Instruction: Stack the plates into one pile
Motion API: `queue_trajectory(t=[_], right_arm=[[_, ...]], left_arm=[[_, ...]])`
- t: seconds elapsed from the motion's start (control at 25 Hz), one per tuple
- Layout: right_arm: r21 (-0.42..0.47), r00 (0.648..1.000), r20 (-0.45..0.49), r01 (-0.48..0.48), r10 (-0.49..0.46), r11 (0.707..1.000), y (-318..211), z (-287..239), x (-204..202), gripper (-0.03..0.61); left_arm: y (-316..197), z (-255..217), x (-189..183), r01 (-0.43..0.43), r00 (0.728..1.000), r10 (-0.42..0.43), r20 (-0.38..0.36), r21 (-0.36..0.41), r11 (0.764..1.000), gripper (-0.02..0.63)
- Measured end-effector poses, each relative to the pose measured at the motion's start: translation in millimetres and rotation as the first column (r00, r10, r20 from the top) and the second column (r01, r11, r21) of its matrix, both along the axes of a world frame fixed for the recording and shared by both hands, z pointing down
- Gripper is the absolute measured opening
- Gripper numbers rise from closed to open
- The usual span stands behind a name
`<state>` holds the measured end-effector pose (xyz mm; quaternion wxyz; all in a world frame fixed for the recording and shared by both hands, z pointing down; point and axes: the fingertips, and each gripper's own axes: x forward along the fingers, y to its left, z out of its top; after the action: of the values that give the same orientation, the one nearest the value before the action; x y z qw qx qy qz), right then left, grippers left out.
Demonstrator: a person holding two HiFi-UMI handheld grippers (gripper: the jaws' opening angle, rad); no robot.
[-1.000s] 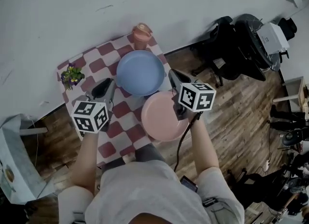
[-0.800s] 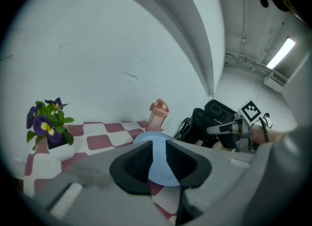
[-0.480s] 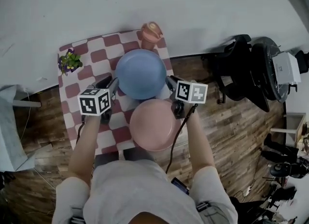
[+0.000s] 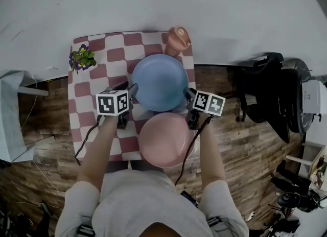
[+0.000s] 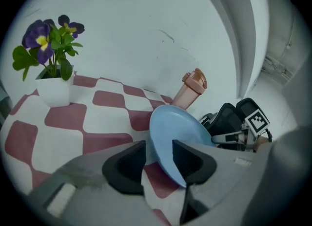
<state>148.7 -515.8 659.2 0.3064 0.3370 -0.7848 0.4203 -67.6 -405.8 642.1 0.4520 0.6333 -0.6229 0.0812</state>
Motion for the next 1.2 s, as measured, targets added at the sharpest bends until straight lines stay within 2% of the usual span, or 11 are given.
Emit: queue_trajectory(t=[0.2,0.32,0.4,0.84,1.04,1.2], right_arm=[[-0.042,1.000,-0.005,0.025,-0.025,0.999,4,21,-10,0.098],[-0.039,1.000,0.001,0.019,-0.019,0.999,4,23,-16,0.043],[-0.015,1.000,-0.002,0.024,-0.024,1.000,3,18,-18,0.042],[0.152,0.998,0.047,0.039,-0.047,0.988,10,-47,-34,0.040],[0.212,0.997,0.078,-0.016,-0.001,0.977,18,-76,-28,0.040],[0.234,0.995,0.095,-0.064,0.042,0.970,35,-96,-22,0.040]], left_arm=[[0,22,4,0.018,1.000,-0.019,-0.020,-0.052,0.999,0.168],[-1,24,4,0.041,0.999,-0.042,-0.029,-0.060,0.997,0.085],[0,21,2,0.050,0.998,-0.051,-0.020,-0.058,0.997,0.077],[11,-32,-12,0.053,0.995,-0.058,0.085,0.061,0.997,0.072],[11,-65,-14,0.018,0.995,-0.031,0.091,0.141,0.990,0.069],[19,-84,-10,-0.027,0.995,0.010,0.097,0.173,0.985,0.069]])
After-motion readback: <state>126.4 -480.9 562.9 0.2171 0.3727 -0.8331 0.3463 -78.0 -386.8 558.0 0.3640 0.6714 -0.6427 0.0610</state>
